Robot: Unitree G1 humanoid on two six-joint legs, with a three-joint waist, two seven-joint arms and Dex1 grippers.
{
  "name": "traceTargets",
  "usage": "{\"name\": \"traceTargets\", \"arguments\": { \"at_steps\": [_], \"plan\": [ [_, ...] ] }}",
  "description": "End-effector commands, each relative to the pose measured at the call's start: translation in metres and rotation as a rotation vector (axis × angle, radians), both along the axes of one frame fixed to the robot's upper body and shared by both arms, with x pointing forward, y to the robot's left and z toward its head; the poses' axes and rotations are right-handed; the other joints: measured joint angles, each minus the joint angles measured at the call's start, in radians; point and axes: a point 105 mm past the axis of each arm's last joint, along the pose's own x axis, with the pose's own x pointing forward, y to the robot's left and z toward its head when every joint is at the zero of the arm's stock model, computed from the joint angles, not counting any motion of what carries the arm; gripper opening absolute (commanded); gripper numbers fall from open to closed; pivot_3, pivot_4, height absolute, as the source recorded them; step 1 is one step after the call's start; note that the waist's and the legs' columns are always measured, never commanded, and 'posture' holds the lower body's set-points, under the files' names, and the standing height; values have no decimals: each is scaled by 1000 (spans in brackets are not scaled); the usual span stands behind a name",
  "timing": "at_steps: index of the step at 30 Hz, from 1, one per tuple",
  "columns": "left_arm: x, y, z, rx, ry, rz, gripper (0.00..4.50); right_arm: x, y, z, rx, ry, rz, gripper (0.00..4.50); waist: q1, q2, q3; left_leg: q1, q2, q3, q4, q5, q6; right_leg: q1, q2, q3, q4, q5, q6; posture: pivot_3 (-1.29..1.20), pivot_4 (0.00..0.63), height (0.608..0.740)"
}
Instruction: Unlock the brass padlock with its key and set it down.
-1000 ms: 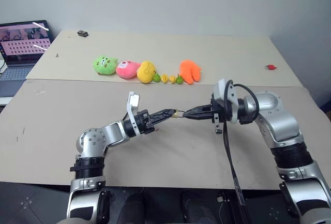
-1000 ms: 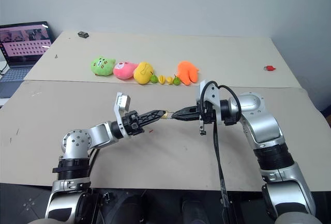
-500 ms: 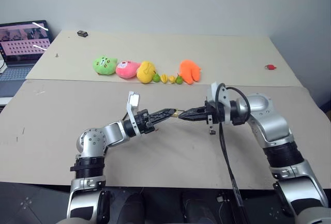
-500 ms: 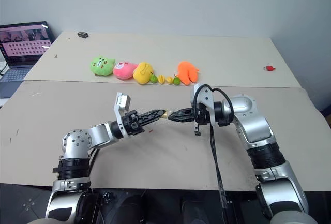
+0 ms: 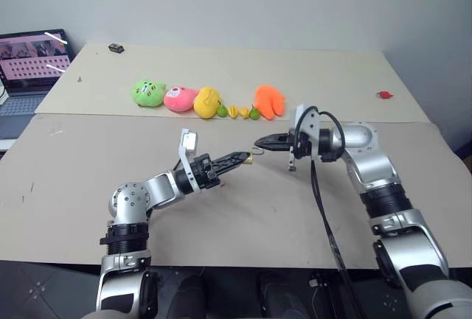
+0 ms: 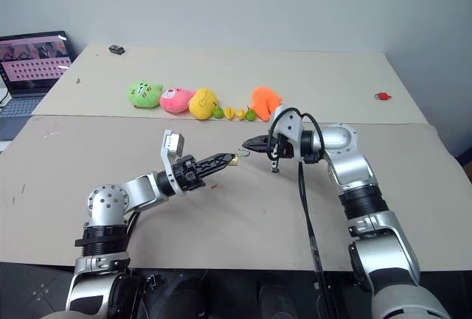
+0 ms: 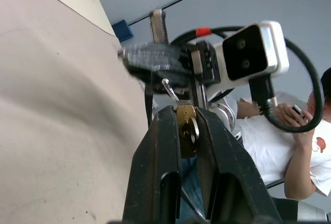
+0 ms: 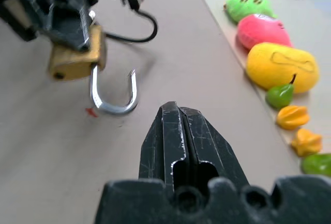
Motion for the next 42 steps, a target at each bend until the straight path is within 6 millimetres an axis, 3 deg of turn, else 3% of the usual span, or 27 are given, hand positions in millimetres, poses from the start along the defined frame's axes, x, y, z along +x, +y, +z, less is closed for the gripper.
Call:
{"name": "traceTargets", "arguments": {
  "at_steps": [1,6,10,13,17,19,26,30,32,37,42],
  "plan": [
    [-3,1,10,-16,-39,-9,33,-1,-6,23,32,-48,11,92,2,0,0,0,0,0,0,0,0,0,0,0,0,1,-1,0,150,717],
    [0,16,-15,89,23,49,33,4,-23,3,-80,-47,-40,92,4,0,0,-1,-1,0,0,0,0,1,-1,0,-1,2,-3,0,150,717],
    [-1,36,-45,263,75,123,33,-1,-20,3,-59,-45,-30,92,-8,0,0,1,0,0,-1,0,0,0,-1,0,0,2,-3,0,150,717],
    [4,50,-55,315,107,189,33,-5,-18,-1,-48,-35,-25,92,-11,0,0,1,-1,0,-1,0,0,0,-1,0,0,1,-3,0,150,717],
    [13,55,-66,364,120,251,33,-7,-17,-5,-47,-30,-25,92,-7,0,0,1,-1,0,-1,0,0,1,-1,0,0,1,-3,0,150,717],
    [16,53,-69,362,133,266,1054,-6,-16,-4,-41,-32,-27,0,-4,0,0,1,-1,0,-1,0,0,1,-1,0,0,1,-3,0,150,717],
    [17,48,-75,412,128,258,3477,-5,-19,0,-25,-32,-39,0,8,0,0,3,-1,0,-1,0,0,3,-1,0,0,1,-2,0,150,717],
    [23,53,-74,435,115,290,3477,-5,-21,0,-15,-24,-47,0,4,0,0,9,-1,0,-1,0,-1,9,-1,0,0,0,1,0,150,717],
    [50,80,-73,543,79,506,3477,-4,-24,0,-7,-9,-56,0,6,0,0,11,-1,0,-1,0,-1,10,-1,0,0,0,1,0,150,717],
    [76,120,-61,684,-54,796,3477,-2,-27,-5,-9,16,-67,0,-12,0,0,19,-1,1,-1,0,-1,18,-1,0,-2,-1,1,0,150,717],
    [75,115,-46,698,-165,843,3477,0,-30,-3,9,23,-82,0,-21,0,0,16,-1,1,-6,0,-1,14,-1,1,-2,-1,-1,0,150,717]
  ]
}}
